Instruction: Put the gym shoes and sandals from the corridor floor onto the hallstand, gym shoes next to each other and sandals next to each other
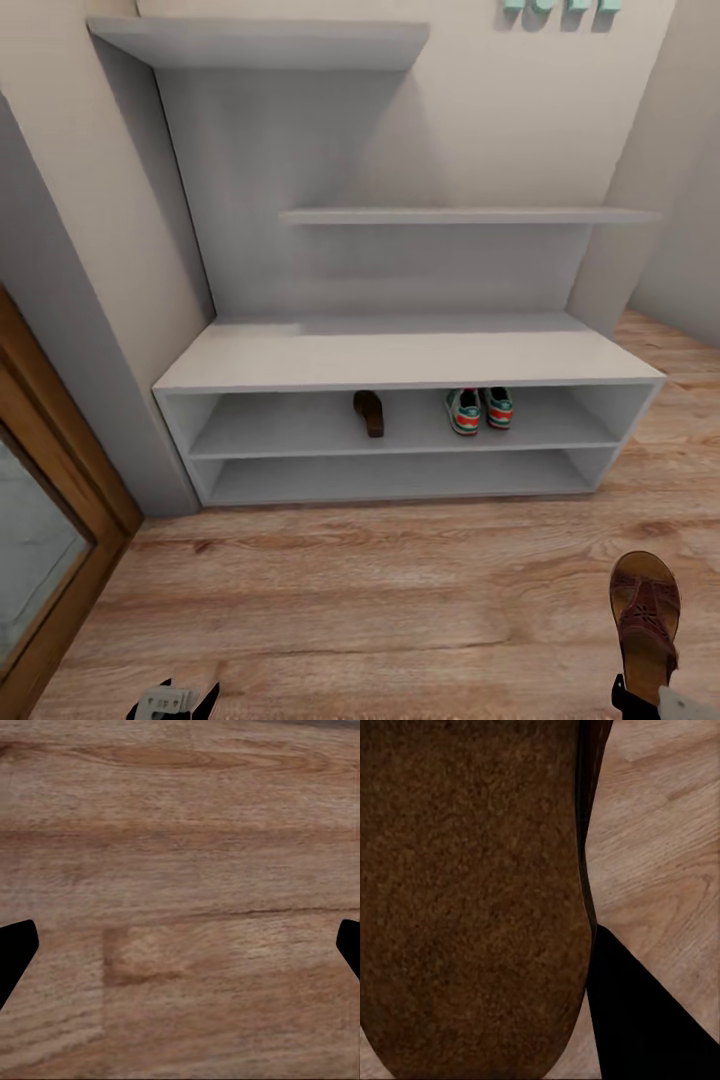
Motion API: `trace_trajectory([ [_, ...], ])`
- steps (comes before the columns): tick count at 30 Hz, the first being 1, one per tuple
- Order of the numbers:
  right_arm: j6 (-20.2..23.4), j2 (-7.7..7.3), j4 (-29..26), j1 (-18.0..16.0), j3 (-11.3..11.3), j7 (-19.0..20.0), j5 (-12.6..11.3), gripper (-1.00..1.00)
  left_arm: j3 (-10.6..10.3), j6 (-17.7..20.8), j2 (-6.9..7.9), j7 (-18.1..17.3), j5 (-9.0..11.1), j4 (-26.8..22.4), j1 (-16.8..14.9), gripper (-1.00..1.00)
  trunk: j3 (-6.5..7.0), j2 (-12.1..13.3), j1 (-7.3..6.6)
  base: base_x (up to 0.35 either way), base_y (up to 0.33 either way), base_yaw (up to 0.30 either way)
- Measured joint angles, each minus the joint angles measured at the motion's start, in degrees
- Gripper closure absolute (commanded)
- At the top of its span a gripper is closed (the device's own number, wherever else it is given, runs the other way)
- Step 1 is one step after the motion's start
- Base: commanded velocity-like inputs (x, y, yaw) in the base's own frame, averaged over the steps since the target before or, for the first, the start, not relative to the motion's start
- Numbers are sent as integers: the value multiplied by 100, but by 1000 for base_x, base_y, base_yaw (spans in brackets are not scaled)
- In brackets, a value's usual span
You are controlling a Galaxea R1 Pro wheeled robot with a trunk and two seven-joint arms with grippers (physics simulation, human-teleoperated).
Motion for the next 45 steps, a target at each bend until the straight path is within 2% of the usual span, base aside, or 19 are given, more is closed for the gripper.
trace_trajectory([
  [26, 6, 1, -6, 0, -2, 9, 3, 100, -2, -8, -8, 1, 0, -5, 0, -100, 0, 0, -1, -56, 295, 0],
  [45, 3, 7, -16, 0, -4, -4, -18, 100, -4, -18, -6, 2, 0, -5, -1, -100, 0, 0, -1, 0, 36, 0],
])
